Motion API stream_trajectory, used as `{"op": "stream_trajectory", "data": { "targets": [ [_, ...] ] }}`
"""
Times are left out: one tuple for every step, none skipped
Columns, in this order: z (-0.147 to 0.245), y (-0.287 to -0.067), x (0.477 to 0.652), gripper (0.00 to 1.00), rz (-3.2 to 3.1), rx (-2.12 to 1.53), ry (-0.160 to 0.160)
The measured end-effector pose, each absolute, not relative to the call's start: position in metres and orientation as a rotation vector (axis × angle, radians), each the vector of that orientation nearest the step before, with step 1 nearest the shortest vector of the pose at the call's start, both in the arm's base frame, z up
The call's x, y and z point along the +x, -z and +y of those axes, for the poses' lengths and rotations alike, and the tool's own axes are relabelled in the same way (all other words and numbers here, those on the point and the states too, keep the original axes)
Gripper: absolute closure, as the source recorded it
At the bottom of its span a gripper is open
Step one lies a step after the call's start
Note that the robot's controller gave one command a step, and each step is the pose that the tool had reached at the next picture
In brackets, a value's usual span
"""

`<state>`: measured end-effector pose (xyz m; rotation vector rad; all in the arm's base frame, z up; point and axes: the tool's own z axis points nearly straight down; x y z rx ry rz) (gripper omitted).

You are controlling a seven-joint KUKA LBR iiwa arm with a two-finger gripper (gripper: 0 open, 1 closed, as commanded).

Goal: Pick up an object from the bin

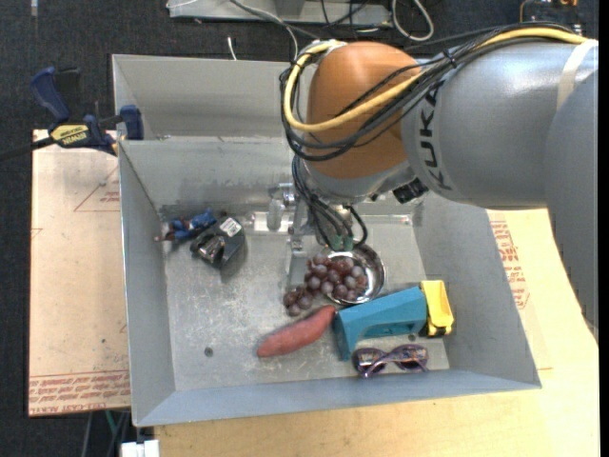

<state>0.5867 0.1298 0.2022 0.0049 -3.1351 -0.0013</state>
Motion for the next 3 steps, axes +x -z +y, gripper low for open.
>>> {"op": "stream_trajectory", "data": {
  "targets": [
    [0.129,-0.207,0.589,0.00,-3.143,0.000,0.003],
    [0.069,-0.112,0.602,0.00,-3.104,0.503,0.003],
    [0.056,-0.162,0.593,0.00,-3.129,0.390,0.006]
  ]
}}
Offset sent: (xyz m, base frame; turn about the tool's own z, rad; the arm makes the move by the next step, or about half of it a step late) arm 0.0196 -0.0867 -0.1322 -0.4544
